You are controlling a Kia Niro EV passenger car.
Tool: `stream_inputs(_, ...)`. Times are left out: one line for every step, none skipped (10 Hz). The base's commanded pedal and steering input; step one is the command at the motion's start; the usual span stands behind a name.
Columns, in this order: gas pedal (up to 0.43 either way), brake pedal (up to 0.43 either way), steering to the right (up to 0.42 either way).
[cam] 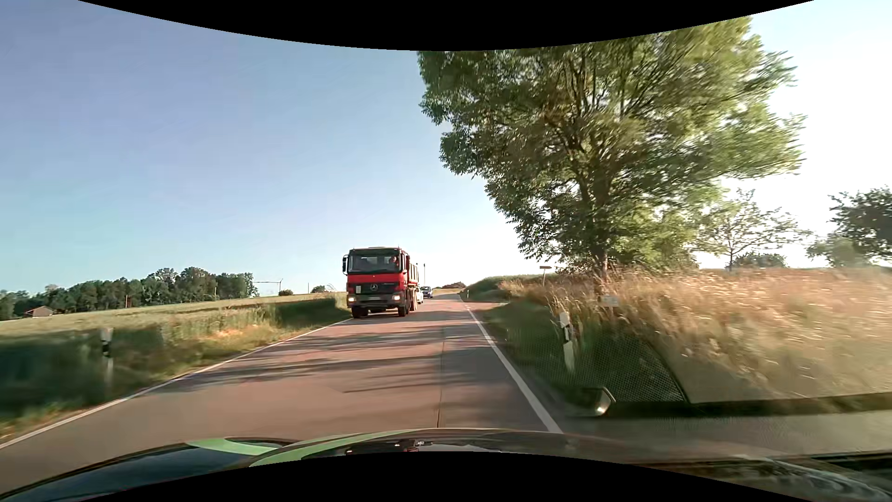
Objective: Follow the waypoints while adhering to traffic rules and regulations
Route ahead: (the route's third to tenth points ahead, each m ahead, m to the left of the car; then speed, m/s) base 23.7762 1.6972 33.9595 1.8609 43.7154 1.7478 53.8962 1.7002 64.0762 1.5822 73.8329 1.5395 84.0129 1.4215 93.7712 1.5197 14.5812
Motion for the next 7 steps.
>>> stream_inputs(0.299, 0.0, -0.001)
stream_inputs(0.299, 0.0, -0.001)
stream_inputs(0.299, 0.0, -0.001)
stream_inputs(0.299, 0.0, -0.001)
stream_inputs(0.299, 0.0, -0.001)
stream_inputs(0.311, 0.0, -0.004)
stream_inputs(0.319, 0.0, -0.006)
